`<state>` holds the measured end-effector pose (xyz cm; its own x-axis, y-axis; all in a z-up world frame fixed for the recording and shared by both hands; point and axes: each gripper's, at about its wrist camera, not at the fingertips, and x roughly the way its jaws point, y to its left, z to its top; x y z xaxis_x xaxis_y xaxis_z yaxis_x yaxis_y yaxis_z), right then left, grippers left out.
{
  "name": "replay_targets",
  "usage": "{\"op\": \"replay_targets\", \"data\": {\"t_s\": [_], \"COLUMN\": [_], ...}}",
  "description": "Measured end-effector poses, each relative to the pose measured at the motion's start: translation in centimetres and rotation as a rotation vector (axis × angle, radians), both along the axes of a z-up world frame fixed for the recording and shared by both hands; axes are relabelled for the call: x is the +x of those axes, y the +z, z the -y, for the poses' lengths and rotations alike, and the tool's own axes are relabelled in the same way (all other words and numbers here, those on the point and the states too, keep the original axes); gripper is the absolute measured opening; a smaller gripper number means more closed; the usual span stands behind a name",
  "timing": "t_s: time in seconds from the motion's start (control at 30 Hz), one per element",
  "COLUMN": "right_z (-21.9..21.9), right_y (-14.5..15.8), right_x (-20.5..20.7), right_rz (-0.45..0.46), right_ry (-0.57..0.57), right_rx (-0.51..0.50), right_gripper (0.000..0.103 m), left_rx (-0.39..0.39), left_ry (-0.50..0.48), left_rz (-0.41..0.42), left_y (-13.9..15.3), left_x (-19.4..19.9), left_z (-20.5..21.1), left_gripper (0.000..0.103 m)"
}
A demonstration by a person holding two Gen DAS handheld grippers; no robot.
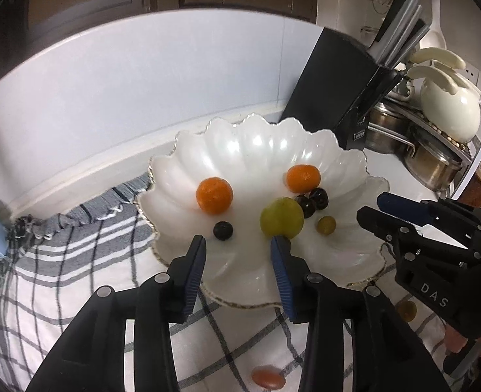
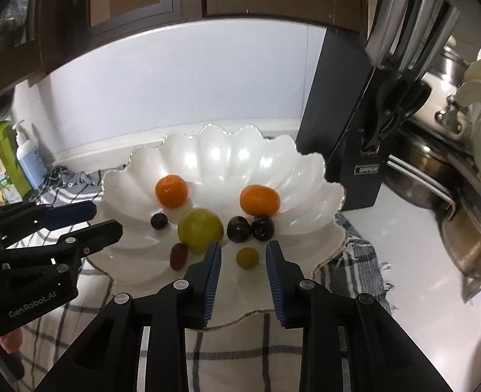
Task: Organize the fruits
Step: 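Open both tools to drop the date and small yellow fruit into the bowl, then withdraw both tools toward the last date and small yellow fruit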
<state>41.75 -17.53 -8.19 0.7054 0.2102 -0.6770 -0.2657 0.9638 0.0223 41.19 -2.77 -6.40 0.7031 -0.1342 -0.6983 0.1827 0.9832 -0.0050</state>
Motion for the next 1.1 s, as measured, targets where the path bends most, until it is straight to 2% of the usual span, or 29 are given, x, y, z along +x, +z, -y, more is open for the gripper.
{"op": "replay_targets", "data": {"t_s": [0.37, 0.43, 0.5, 0.6, 0.77, 1.1], "right_z": [1.2, 1.4, 1.8, 2.4, 2.8, 3.2], "right_y": [3.4, 3.8, 4.2, 4.6, 4.9, 3.9], "right_x": [-3.6, -4.3, -5.0, -6.1, -7.9, -10.6], "right_rz": [0.097, 0.101, 0.108, 0.120, 0.142, 0.140], "right_ry": [-0.031, -0.034, -0.047, -0.060, -0.081, -0.107], "right_rx": [0.035, 0.044, 0.056, 0.065, 0.046, 0.034], "right_gripper": [0.030, 0.035, 0.045, 0.045, 0.054, 0.054], "left_rx": [0.015, 0.012, 0.009, 0.013, -0.003, 0.005], "left_ry": [0.014, 0.012, 0.009, 0.009, 0.021, 0.034], "left_rz": [0.083, 0.095, 0.107, 0.119, 0.120, 0.138], "left_y": [3.6, 4.2, 4.5, 4.7, 4.7, 3.7], "left_x": [-3.6, -4.4, -5.2, -6.2, -8.0, -10.4], "left_z": [-0.8, -0.8, -0.7, -0.6, -1.0, -0.8], "left_gripper": [0.045, 0.046, 0.049, 0.050, 0.051, 0.055]}}
